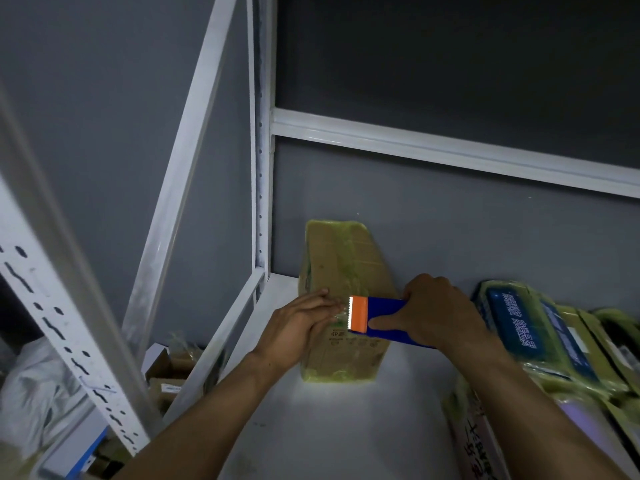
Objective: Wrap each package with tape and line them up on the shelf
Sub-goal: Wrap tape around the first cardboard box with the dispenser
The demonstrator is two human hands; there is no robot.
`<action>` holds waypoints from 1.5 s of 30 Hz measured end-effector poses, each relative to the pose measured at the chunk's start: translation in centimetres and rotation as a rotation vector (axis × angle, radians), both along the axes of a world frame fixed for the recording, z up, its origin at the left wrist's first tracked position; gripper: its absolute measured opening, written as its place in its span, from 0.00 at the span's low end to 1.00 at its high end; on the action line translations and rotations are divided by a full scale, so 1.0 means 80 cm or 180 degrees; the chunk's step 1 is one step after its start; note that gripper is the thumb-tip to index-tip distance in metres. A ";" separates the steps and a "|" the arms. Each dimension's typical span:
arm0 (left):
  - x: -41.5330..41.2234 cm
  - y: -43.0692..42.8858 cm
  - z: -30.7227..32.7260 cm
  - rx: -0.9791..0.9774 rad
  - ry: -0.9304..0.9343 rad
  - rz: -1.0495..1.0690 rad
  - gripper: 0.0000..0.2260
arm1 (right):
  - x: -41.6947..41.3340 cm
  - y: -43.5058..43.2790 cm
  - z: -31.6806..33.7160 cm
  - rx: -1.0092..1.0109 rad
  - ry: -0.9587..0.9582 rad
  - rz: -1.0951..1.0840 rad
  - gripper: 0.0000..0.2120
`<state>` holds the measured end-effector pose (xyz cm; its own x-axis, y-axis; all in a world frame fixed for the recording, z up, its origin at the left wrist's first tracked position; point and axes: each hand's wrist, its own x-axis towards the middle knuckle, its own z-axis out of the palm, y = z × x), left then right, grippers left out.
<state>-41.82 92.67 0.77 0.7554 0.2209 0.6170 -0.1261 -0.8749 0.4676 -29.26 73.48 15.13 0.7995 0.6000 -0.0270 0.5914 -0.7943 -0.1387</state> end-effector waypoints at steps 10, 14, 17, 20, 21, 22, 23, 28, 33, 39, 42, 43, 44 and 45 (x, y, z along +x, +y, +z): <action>-0.016 0.014 0.003 -0.0243 -0.0016 0.0062 0.13 | -0.003 -0.019 0.012 0.0080 0.0062 -0.0016 0.39; -0.026 0.008 0.007 -0.0207 0.0163 0.0012 0.14 | -0.008 -0.023 0.013 0.0098 -0.0005 -0.0050 0.38; -0.027 0.008 -0.002 0.0110 0.0493 0.0037 0.17 | -0.009 -0.027 0.014 0.0019 0.0017 -0.0008 0.39; -0.030 -0.001 -0.001 0.0183 0.0534 0.0120 0.17 | -0.011 -0.029 0.014 -0.0008 -0.0014 0.0026 0.38; -0.028 -0.006 0.000 0.0391 0.0512 0.0191 0.17 | -0.012 -0.029 0.014 -0.0003 -0.0007 0.0030 0.38; -0.031 -0.010 0.000 0.0518 0.0384 0.0244 0.18 | -0.012 -0.029 0.014 -0.0001 0.0003 0.0034 0.38; -0.032 -0.012 0.000 0.0514 0.0253 0.0240 0.16 | -0.012 -0.029 0.013 -0.0003 0.0009 0.0038 0.39; -0.010 -0.017 0.022 0.0578 0.0143 0.0139 0.16 | -0.014 -0.029 0.011 -0.0062 0.0059 -0.0016 0.41; -0.008 -0.019 0.001 0.0269 0.0107 0.0057 0.11 | -0.016 -0.034 0.011 -0.0008 0.0214 -0.0090 0.39; -0.006 -0.020 -0.005 0.0542 -0.0046 -0.0048 0.16 | -0.017 -0.038 0.004 0.0078 0.0249 -0.0100 0.40; -0.007 -0.019 -0.003 0.0555 -0.0134 -0.0105 0.16 | -0.017 -0.040 0.002 0.0093 0.0231 -0.0067 0.40; -0.007 -0.018 -0.003 0.0530 -0.0156 -0.0120 0.15 | -0.018 -0.041 0.002 0.0109 0.0227 -0.0054 0.40; -0.008 -0.016 -0.002 0.0505 -0.0168 -0.0147 0.15 | -0.019 -0.042 0.002 0.0125 0.0224 -0.0037 0.39; -0.007 -0.014 -0.002 0.0491 -0.0170 -0.0165 0.15 | -0.019 -0.043 0.003 0.0147 0.0227 -0.0023 0.39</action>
